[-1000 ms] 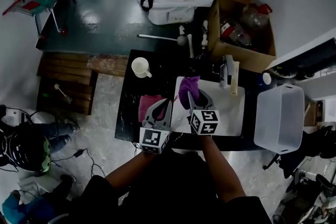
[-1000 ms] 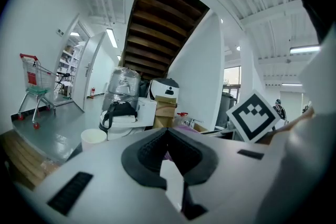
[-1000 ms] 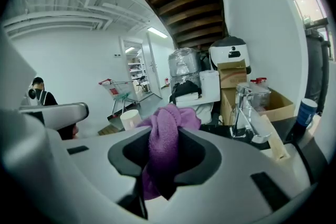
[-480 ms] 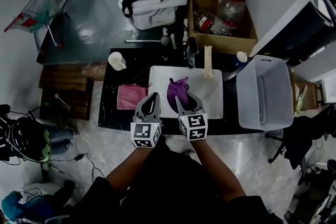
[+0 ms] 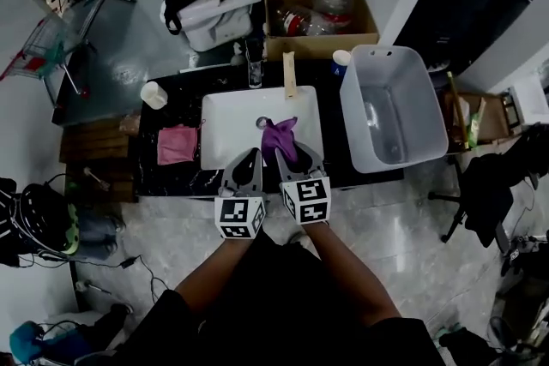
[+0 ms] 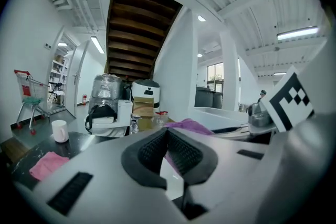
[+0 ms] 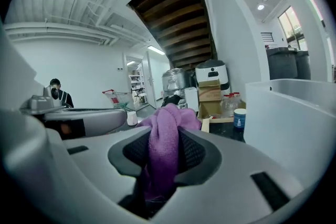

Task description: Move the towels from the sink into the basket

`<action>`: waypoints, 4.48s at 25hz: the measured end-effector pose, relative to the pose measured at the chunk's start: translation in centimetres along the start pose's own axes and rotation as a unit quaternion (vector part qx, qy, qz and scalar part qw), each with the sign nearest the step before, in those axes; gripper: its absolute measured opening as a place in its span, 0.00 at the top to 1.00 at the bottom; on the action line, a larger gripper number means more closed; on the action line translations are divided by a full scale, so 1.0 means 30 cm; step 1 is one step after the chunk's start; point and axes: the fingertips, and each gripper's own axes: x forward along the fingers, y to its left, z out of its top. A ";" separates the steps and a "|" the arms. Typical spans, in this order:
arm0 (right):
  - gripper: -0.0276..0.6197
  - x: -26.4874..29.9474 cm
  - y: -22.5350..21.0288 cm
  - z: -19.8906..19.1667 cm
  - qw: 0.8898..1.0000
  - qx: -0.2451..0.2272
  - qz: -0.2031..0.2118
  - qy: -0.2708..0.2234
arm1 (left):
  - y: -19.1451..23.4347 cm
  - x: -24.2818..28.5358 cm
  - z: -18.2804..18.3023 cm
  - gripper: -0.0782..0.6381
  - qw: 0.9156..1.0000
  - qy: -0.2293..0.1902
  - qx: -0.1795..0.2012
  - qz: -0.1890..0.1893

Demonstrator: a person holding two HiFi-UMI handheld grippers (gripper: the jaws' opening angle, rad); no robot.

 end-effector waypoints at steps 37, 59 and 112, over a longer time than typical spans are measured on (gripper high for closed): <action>0.76 -0.142 -0.519 0.357 0.992 0.011 -0.094 -0.079 | -0.370 0.442 0.254 0.89 0.996 -0.035 0.003 -0.078; 0.76 -0.025 -1.013 0.418 0.991 0.002 -0.131 -0.019 | -0.484 0.734 0.276 0.89 0.994 -0.029 -0.046 -0.098; 0.61 0.327 -1.260 -0.120 0.979 0.064 -0.074 0.178 | -0.514 0.852 0.269 0.89 0.998 -0.031 -0.036 0.033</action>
